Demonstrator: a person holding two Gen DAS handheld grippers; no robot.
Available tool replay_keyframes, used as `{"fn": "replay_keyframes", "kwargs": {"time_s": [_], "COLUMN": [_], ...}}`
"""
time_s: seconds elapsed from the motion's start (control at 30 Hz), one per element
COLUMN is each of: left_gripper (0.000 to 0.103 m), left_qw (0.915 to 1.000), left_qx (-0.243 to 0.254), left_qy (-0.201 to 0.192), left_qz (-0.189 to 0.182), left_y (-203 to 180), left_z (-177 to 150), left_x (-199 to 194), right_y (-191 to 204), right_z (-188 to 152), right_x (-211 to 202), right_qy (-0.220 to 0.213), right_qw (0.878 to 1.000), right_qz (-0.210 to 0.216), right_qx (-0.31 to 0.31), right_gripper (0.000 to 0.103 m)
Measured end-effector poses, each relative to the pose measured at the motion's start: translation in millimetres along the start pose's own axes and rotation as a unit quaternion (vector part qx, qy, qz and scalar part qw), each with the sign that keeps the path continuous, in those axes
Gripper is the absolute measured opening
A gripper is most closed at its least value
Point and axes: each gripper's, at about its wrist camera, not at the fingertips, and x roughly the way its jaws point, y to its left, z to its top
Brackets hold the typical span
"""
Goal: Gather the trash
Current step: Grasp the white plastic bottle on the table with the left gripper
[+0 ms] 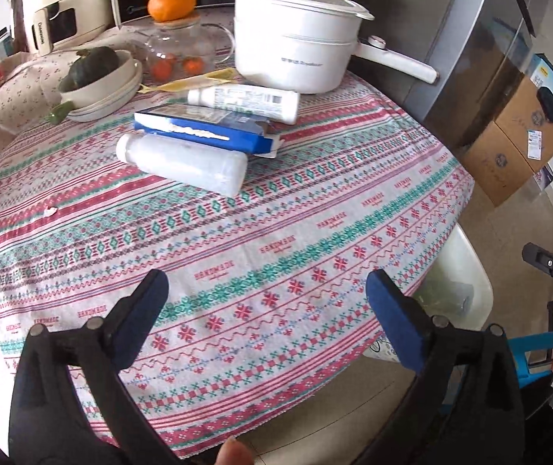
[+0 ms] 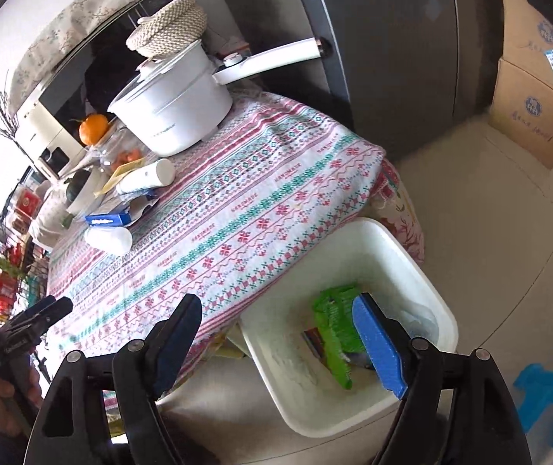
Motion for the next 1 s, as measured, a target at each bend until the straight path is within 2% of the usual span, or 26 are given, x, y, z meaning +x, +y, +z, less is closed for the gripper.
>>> {"fn": "replay_keyframes", "kwargs": {"time_s": [0.1, 0.17, 0.27, 0.37, 0.4, 0.5, 0.57, 0.77, 0.83, 1.0], "left_gripper": [0.102, 0.102, 0.102, 0.102, 0.099, 0.090, 0.088, 0.076, 0.076, 0.076], "left_qw": [0.9992, 0.9970, 0.9898, 0.9835, 0.9810, 0.9767, 0.9734, 0.9633, 0.9596, 0.9559], "left_qx": [-0.032, -0.070, -0.138, -0.175, -0.185, -0.206, -0.222, -0.263, -0.278, -0.289], "left_qy": [0.006, 0.022, 0.022, 0.011, 0.008, -0.001, -0.001, 0.019, 0.013, 0.024], "left_qz": [0.023, 0.025, 0.026, 0.046, 0.058, 0.061, 0.056, 0.050, 0.040, 0.043], "left_y": [25.0, 43.7, 70.4, 82.8, 84.2, 86.3, 87.0, 85.9, 85.6, 84.7], "left_z": [2.1, 6.1, 15.7, 30.4, 35.6, 52.2, 61.5, 76.3, 81.1, 86.6], "left_x": [7.5, 16.4, 26.6, 36.8, 40.3, 55.6, 69.9, 116.2, 122.5, 140.4], "right_y": [19.0, 30.5, 47.9, 59.1, 61.5, 67.3, 68.7, 67.2, 66.7, 64.7], "right_z": [4.7, 6.9, 9.8, 13.0, 14.4, 18.3, 21.2, 26.3, 27.1, 27.2], "right_x": [9.9, 16.2, 25.9, 34.9, 37.8, 44.9, 48.8, 57.0, 58.1, 62.8], "right_qy": [0.005, 0.009, 0.014, 0.020, 0.022, 0.022, 0.023, 0.034, 0.035, 0.040], "right_qw": [1.000, 1.000, 0.999, 0.999, 0.998, 0.998, 0.998, 0.997, 0.997, 0.997], "right_qz": [0.008, 0.013, 0.018, 0.019, 0.017, 0.007, 0.001, 0.003, 0.005, 0.001], "right_qx": [-0.012, -0.020, -0.033, -0.046, -0.050, -0.061, -0.066, -0.065, -0.066, -0.063], "right_gripper": [0.083, 0.083, 0.083, 0.083, 0.083, 0.083, 0.083, 0.083, 0.083, 0.083]}}
